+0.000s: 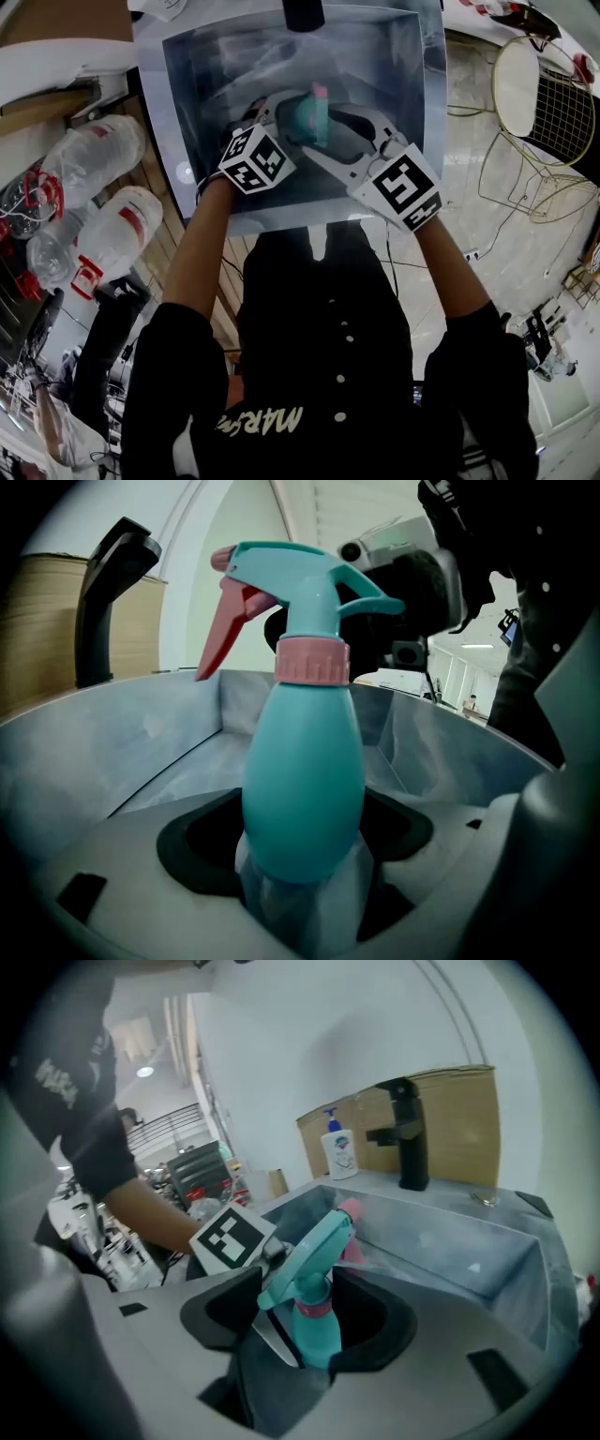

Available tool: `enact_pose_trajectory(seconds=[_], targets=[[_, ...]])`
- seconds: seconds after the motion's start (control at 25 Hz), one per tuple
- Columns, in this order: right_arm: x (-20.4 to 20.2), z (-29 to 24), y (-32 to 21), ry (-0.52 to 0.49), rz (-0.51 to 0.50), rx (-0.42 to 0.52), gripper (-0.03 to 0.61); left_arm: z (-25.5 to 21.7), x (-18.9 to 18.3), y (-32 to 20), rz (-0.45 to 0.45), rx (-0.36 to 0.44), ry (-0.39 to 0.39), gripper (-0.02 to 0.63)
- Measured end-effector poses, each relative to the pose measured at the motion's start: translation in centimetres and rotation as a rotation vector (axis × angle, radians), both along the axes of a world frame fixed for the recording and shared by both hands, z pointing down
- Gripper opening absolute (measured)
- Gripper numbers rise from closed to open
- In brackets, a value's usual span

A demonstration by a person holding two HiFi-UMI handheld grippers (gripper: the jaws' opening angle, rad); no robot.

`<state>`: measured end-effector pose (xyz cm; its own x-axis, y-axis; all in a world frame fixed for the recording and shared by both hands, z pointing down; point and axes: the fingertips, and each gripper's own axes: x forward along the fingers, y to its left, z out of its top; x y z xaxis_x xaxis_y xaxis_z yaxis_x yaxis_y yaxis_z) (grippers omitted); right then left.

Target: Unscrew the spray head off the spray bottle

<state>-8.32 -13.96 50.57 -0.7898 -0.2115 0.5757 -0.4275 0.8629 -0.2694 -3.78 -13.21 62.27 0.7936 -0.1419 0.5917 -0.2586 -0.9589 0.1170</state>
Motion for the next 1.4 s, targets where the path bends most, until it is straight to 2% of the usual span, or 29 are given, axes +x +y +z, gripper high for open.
enact_pose_trajectory(seconds=[0.08, 0.16, 0.28, 0.4, 0.52, 0.6, 0.68, 0.8, 0.92, 1.04, 1.16, 1.28, 1.4], targets=[[0.1, -0.1, 0.4, -0.01, -0.172, 0.019, 0.249, 0.0, 0.1, 0.0, 0.012, 0.006, -0.002, 0.385], [0.3, -0.3, 0.6, -0.011, -0.284, 0.029, 0.247, -0.1, 0.2, 0.0, 0.02, 0.009, -0.003, 0.385], [0.1, -0.6, 0.4, -0.007, -0.287, 0.032, 0.25, -0.1, 0.2, 0.0, 0.016, 0.006, -0.003, 0.385], [0.3, -0.7, 0.5, 0.01, -0.163, 0.042, 0.282, -0.1, 0.2, 0.1, 0.013, 0.008, -0.005, 0.385], [0.8, -0.8, -0.1, 0.014, 0.095, 0.043, 0.287, 0.0, 0.3, 0.0, 0.011, 0.007, -0.004, 0.385], [1.0, -0.6, -0.5, 0.043, 0.255, 0.085, 0.272, -0.1, 0.3, 0.0, 0.008, 0.007, -0.005, 0.385], [1.0, -0.2, -0.8, 0.104, 0.37, 0.143, 0.253, -0.1, 0.3, 0.0, 0.005, 0.008, -0.004, 0.385], [1.4, 0.2, -1.6, 0.188, 0.489, 0.224, 0.2, 0.0, 0.4, -0.1, 0.0, 0.008, -0.004, 0.385], [1.6, 0.7, -2.0, 0.207, 0.534, 0.225, 0.161, 0.0, 0.4, -0.1, -0.004, 0.01, -0.004, 0.386], [1.5, 1.1, -2.0, 0.199, 0.513, 0.195, 0.153, 0.0, 0.5, -0.1, -0.005, 0.01, -0.004, 0.385], [1.4, 1.1, -1.8, 0.18, 0.438, 0.186, 0.152, -0.1, 0.5, -0.1, 0.0, 0.013, 0.003, 0.385], [1.1, 1.1, -1.6, 0.112, 0.288, 0.18, 0.15, -0.1, 0.6, -0.1, 0.011, 0.017, 0.019, 0.385], [0.6, 1.1, -1.5, 0.048, 0.074, 0.203, 0.15, -0.1, 0.6, -0.2, 0.021, 0.02, 0.041, 0.386]])
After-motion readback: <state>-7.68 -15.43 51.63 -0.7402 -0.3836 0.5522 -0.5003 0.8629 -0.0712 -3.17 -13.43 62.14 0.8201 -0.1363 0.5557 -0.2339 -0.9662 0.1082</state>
